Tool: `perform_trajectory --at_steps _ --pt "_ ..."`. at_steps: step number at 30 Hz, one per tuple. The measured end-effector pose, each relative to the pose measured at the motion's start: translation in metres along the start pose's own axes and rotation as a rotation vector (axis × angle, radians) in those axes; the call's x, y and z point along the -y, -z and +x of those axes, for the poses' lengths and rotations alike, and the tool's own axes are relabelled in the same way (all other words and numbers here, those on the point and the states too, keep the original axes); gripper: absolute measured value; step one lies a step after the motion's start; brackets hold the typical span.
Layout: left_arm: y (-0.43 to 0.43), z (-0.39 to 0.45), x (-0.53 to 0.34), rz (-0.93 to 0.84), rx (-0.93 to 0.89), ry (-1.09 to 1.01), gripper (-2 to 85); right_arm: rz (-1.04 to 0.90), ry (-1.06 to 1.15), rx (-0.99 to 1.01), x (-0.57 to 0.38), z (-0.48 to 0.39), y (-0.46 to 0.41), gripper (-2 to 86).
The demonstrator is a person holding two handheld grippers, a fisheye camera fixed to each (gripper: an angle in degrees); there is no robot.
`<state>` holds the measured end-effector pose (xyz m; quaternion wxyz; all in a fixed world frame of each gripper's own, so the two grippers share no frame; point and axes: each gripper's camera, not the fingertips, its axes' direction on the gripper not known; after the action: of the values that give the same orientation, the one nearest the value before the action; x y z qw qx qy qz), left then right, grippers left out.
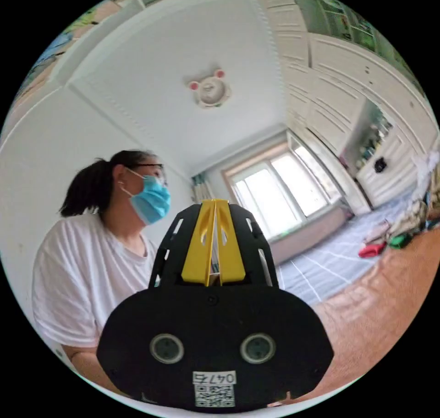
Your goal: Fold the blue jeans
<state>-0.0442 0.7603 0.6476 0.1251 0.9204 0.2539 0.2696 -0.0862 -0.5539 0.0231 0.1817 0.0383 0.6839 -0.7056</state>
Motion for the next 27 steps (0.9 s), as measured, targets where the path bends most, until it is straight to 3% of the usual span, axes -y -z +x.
perform_trajectory --at_steps 4,6,12,19,27 --pt "-0.049 -0.014 0.038 -0.026 -0.054 -0.103 -1.0 -0.213 -0.231 -0.332 -0.041 0.057 -0.049 -0.9" --pt "-0.077 -0.025 0.06 -0.038 -0.033 -0.18 -1.0 -0.426 -0.31 -0.535 -0.065 0.086 -0.089 -0.4" --pt "-0.153 -0.105 0.053 -0.197 0.127 -0.184 -1.0 -0.847 -0.181 -0.96 -0.105 0.125 -0.18 0.6" --pt "-0.162 -0.184 0.063 -0.161 0.095 0.009 -1.0 -1.008 -0.04 -1.028 -0.124 0.207 -0.258 1.3" --pt "-0.188 -0.254 0.058 -0.251 0.018 0.146 -1.0 -1.065 0.179 -1.07 -0.109 0.451 -0.367 3.7"
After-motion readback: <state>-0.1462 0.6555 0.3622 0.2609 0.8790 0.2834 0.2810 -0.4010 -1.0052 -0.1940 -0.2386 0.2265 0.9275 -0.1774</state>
